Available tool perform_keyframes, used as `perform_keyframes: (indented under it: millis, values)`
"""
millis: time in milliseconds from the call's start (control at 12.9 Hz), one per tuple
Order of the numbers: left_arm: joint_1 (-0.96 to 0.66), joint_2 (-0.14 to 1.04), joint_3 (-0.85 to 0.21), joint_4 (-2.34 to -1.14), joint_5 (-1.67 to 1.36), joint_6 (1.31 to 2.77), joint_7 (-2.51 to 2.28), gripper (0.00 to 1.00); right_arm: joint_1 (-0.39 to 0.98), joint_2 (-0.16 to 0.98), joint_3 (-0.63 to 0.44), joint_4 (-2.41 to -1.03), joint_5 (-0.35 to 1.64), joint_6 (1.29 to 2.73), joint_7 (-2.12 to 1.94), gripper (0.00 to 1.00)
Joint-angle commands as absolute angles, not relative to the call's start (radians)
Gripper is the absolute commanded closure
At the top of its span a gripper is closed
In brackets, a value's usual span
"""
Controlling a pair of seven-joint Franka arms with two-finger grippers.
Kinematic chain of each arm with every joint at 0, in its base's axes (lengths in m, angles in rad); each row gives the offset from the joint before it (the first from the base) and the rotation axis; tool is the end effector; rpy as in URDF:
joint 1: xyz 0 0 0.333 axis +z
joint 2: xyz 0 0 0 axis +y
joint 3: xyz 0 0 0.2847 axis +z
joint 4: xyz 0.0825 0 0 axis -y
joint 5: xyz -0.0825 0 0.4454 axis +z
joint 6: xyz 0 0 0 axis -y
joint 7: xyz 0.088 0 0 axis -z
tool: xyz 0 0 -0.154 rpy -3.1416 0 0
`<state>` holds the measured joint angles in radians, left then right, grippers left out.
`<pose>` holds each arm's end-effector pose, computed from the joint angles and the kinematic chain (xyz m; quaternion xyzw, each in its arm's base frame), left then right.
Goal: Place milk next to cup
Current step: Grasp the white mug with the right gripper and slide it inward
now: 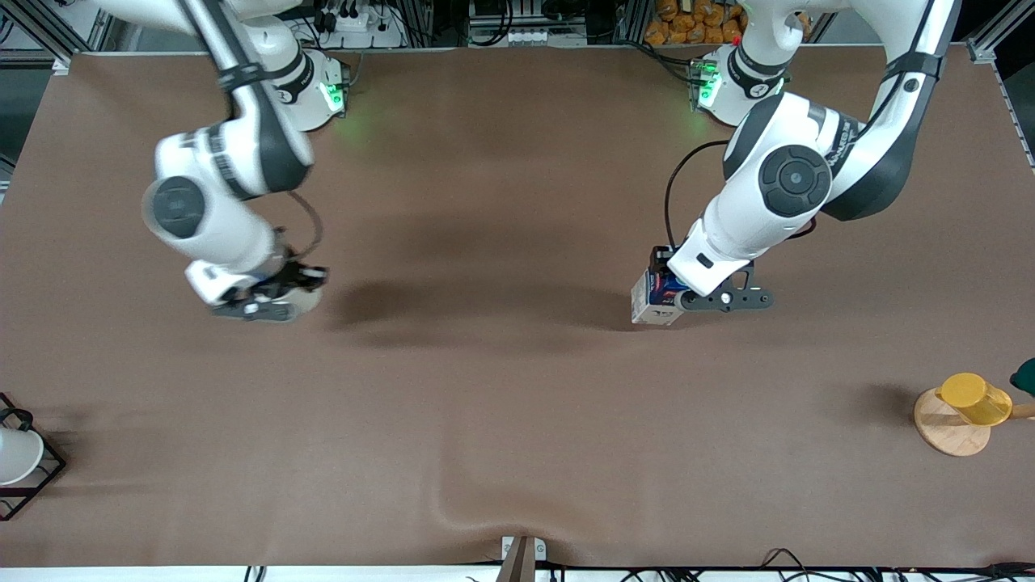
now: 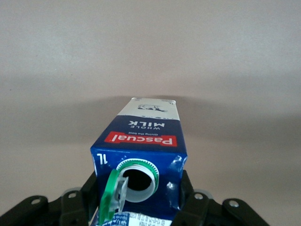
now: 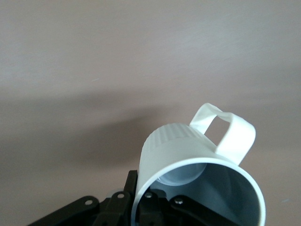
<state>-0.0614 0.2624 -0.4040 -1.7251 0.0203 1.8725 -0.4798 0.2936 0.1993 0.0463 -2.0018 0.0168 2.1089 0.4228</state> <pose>0.5982 -0.2885 0.3319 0.9980 0.0075 -0.0607 0.0159 0.5831 0.2081 0.2386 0.9978 -0.0463 -0.0470 0.0063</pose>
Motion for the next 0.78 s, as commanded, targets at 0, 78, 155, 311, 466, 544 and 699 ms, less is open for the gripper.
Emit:
perform_keyframes:
  millis: [0,78,155,311,466,544,699]
  values:
    - [-0.057,0.255,-0.419,-1.671,0.032,1.793,-0.505,0.32,0.400,0.261,0.035,-1.942,0.020,2.101,0.532,1.00]
    - [-0.064,0.249,-0.419,-1.669,0.032,1.784,-0.505,0.32,0.443,0.284,0.035,-1.930,0.023,2.105,0.573,1.00]
    - [-0.067,0.245,-0.417,-1.667,0.032,1.779,-0.505,0.32,0.487,0.311,0.035,-1.899,0.047,2.105,0.618,1.00]
    - [-0.067,0.241,-0.417,-1.655,0.026,1.760,-0.505,0.32,0.579,0.374,0.032,-1.843,0.145,2.120,0.681,1.00]
    - [-0.068,0.239,-0.417,-1.649,0.026,1.749,-0.505,0.32,0.647,0.473,0.032,-1.748,0.155,2.144,0.771,1.00]
    - [-0.067,0.241,-0.417,-1.643,0.026,1.735,-0.505,0.32,0.687,0.526,0.032,-1.708,0.152,2.175,0.805,1.00]
    - [-0.067,0.241,-0.417,-1.637,0.026,1.724,-0.505,0.32,0.706,0.584,0.032,-1.695,0.155,2.322,0.811,1.00]
